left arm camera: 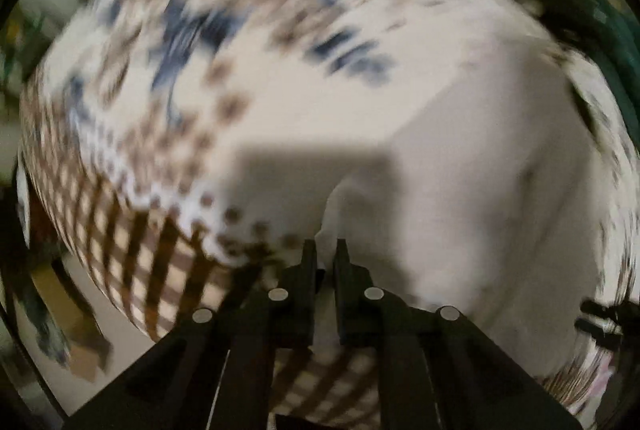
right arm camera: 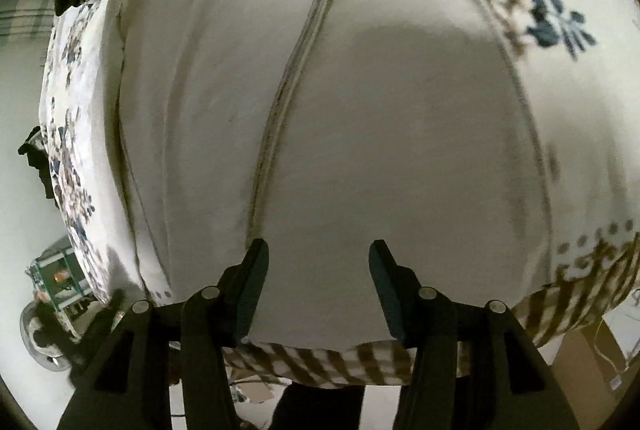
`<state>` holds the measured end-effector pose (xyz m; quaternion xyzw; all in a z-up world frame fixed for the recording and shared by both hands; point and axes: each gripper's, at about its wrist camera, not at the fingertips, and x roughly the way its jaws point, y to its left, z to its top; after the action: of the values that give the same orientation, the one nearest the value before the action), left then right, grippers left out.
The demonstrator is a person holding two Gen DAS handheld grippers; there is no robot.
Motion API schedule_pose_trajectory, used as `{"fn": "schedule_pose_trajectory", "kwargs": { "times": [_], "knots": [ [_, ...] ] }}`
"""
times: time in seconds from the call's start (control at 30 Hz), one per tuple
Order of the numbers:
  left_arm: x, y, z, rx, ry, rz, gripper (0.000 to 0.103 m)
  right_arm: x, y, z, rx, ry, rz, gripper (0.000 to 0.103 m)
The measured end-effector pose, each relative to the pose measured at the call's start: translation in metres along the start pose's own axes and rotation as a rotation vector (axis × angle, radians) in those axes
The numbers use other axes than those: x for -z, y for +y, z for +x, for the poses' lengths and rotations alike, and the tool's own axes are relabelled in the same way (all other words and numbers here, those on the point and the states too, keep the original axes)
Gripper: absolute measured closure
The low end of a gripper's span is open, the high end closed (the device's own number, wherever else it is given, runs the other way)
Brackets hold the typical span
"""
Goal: Fold small clothes
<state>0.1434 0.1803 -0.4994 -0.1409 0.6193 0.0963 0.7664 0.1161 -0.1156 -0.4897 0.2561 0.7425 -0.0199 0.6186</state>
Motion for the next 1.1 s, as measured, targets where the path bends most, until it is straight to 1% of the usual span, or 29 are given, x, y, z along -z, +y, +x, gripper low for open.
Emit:
{"fn": "schedule_pose_trajectory", "kwargs": {
  "times": [0.03, 0.1, 0.13, 0.17, 0.2, 0.23, 0.27, 0.37, 0.4, 0.47, 0.57, 0.6, 0.63, 0.67, 0.7, 0.73, 0.77, 0.8, 0.83, 0.87, 0.9, 0.93, 0.97, 1.1],
  "knots": [
    [-0.001, -0.015, -0.016, 0.012, -0.029, 0.045, 0.098, 0.001, -0.002, -0.003, -0.001, -0.005, 0.003, 0.049],
    [0.001, -0.056, -0.044, 0.043, -0.076, 0.172, 0.098, 0.002, -0.019, -0.016, -0.010, -0.019, 0.023, 0.049],
    [0.004, -0.080, -0.056, 0.067, -0.096, 0.244, 0.098, 0.004, -0.023, -0.018, -0.010, -0.023, 0.033, 0.049],
    [0.010, -0.110, -0.068, 0.108, -0.110, 0.320, 0.098, 0.007, -0.029, -0.020, -0.007, -0.028, 0.049, 0.049],
    [0.015, -0.132, -0.074, 0.136, -0.117, 0.382, 0.098, 0.009, -0.035, -0.023, -0.006, -0.033, 0.064, 0.049],
    [0.027, -0.167, -0.082, 0.176, -0.118, 0.467, 0.098, 0.011, -0.052, -0.031, -0.006, -0.038, 0.085, 0.049],
    [0.039, -0.190, -0.086, 0.215, -0.115, 0.525, 0.098, 0.012, -0.064, -0.037, -0.003, -0.041, 0.101, 0.049],
    [0.074, -0.256, -0.086, 0.284, -0.092, 0.662, 0.098, 0.016, -0.113, -0.061, 0.009, -0.063, 0.156, 0.049],
    [0.084, -0.272, -0.084, 0.300, -0.082, 0.695, 0.098, 0.018, -0.131, -0.070, 0.017, -0.075, 0.180, 0.049],
    [0.102, -0.303, -0.073, 0.332, -0.055, 0.759, 0.098, 0.021, -0.153, -0.081, 0.021, -0.095, 0.213, 0.049],
    [0.115, -0.333, -0.058, 0.356, -0.012, 0.795, 0.097, 0.026, -0.191, -0.101, 0.031, -0.122, 0.255, 0.049],
    [0.120, -0.342, -0.054, 0.347, 0.003, 0.800, 0.093, 0.027, -0.205, -0.106, 0.035, -0.121, 0.261, 0.049],
    [0.120, -0.348, -0.048, 0.327, 0.019, 0.793, 0.093, 0.028, -0.211, -0.107, 0.036, -0.120, 0.261, 0.049],
    [0.117, -0.348, -0.039, 0.314, 0.051, 0.770, 0.093, 0.029, -0.222, -0.111, 0.033, -0.117, 0.261, 0.049],
    [0.119, -0.347, -0.037, 0.310, 0.066, 0.751, 0.093, 0.028, -0.228, -0.112, 0.028, -0.112, 0.258, 0.049],
    [0.114, -0.345, -0.029, 0.303, 0.083, 0.721, 0.090, 0.030, -0.226, -0.111, 0.023, -0.107, 0.255, 0.049],
    [0.108, -0.336, -0.024, 0.283, 0.096, 0.688, 0.076, 0.030, -0.230, -0.111, 0.016, -0.102, 0.251, 0.049],
    [0.105, -0.326, -0.021, 0.266, 0.108, 0.666, 0.050, 0.030, -0.224, -0.108, 0.006, -0.098, 0.246, 0.049],
    [0.101, -0.317, -0.014, 0.243, 0.125, 0.644, 0.038, 0.030, -0.219, -0.105, -0.004, -0.096, 0.241, 0.048],
    [0.092, -0.302, -0.009, 0.211, 0.129, 0.612, 0.028, 0.029, -0.219, -0.105, -0.025, -0.091, 0.233, 0.048],
    [0.086, -0.288, -0.007, 0.180, 0.125, 0.583, 0.028, 0.031, -0.211, -0.102, -0.040, -0.086, 0.228, 0.044],
    [0.075, -0.266, -0.003, 0.132, 0.129, 0.545, 0.028, 0.029, -0.204, -0.098, -0.058, -0.080, 0.223, 0.042],
    [0.070, -0.251, 0.000, 0.104, 0.135, 0.518, 0.028, 0.027, -0.201, -0.094, -0.081, -0.068, 0.211, 0.042],
    [0.042, -0.174, 0.007, -0.009, 0.155, 0.367, 0.028, 0.017, -0.186, -0.076, -0.109, -0.044, 0.180, 0.042]
  ]
}}
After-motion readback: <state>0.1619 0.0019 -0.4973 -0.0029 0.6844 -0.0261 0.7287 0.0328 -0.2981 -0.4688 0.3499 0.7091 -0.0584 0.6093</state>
